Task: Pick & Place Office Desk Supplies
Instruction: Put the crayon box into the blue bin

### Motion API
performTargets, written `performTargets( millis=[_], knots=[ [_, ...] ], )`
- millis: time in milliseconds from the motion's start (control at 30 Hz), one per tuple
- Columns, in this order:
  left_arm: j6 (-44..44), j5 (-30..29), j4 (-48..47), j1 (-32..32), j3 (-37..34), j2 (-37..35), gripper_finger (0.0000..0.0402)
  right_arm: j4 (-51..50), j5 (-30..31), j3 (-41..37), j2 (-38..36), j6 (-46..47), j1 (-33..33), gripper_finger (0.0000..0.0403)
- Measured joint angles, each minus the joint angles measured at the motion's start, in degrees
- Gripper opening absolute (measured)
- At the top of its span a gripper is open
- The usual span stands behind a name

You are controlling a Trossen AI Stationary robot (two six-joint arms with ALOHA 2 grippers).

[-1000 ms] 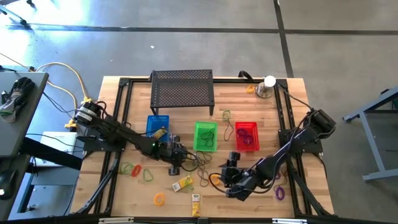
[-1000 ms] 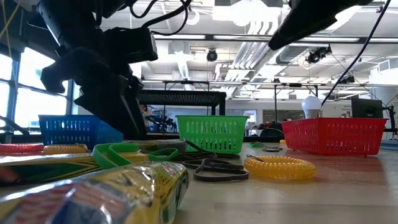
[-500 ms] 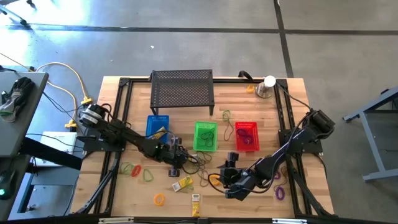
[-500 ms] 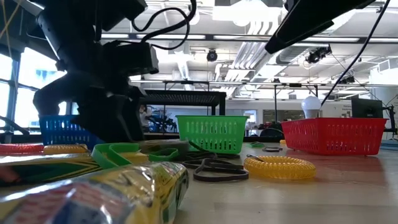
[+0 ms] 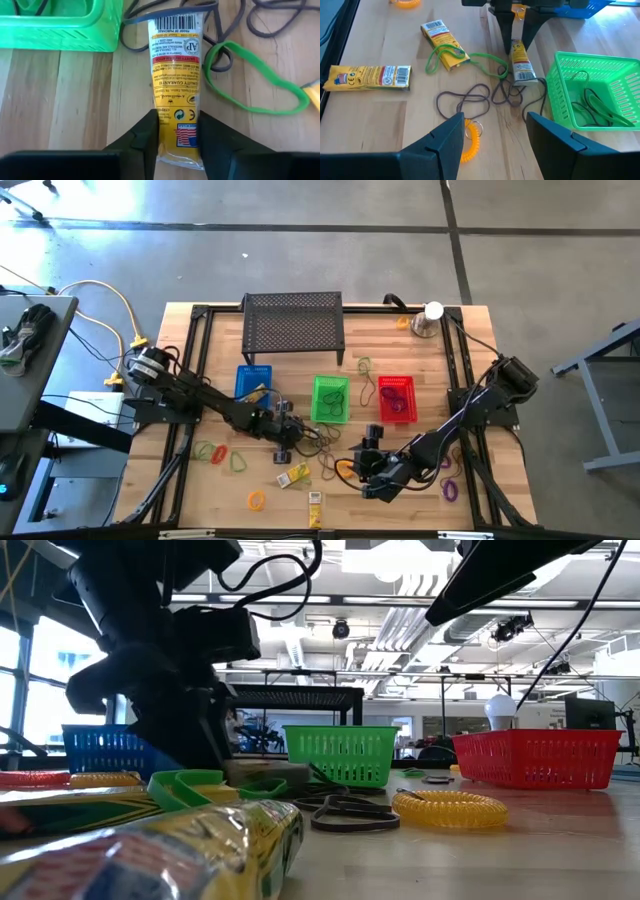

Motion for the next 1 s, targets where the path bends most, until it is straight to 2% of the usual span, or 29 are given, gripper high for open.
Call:
performTargets(
  millis=[167, 333, 467, 667, 833, 933, 1000],
  knots=[
    [-1.3, 4.3, -1.4, -1.3, 0.0, -3.1, 0.0103, 0.0, 0.0, 0.0, 0.0, 0.1, 0.0, 0.0203],
    [-6.5, 4.4, -4.1, -3.8, 0.5, -9.9, 0.0104, 0.0, -0.2, 0.0, -0.1, 0.1, 0.0, 0.0203],
    [-19.2, 4.4, -11.3, -5.7, 0.5, -16.8, 0.0104, 0.0, -0.2, 0.0, -0.1, 0.1, 0.0, 0.0203],
    [-37.8, 4.3, -29.3, -5.8, 0.5, -27.9, 0.0104, 0.0, -0.2, 0.0, -0.1, 0.0, 0.0, 0.0203],
    [-54.0, 0.5, -42.3, -0.7, 0.5, -34.4, 0.0104, 0.3, -0.2, 0.0, -0.1, 0.0, 0.0, 0.0203],
    [-63.3, -3.1, -49.4, 3.4, 0.5, -36.3, 0.0104, 0.7, -0.2, 0.0, -0.1, 0.1, 0.0, 0.0203],
    [-66.5, -3.7, -52.5, 6.0, 0.5, -36.5, 0.0104, 1.1, -0.2, 0.0, -0.1, 0.3, 0.1, 0.0203]
  ],
)
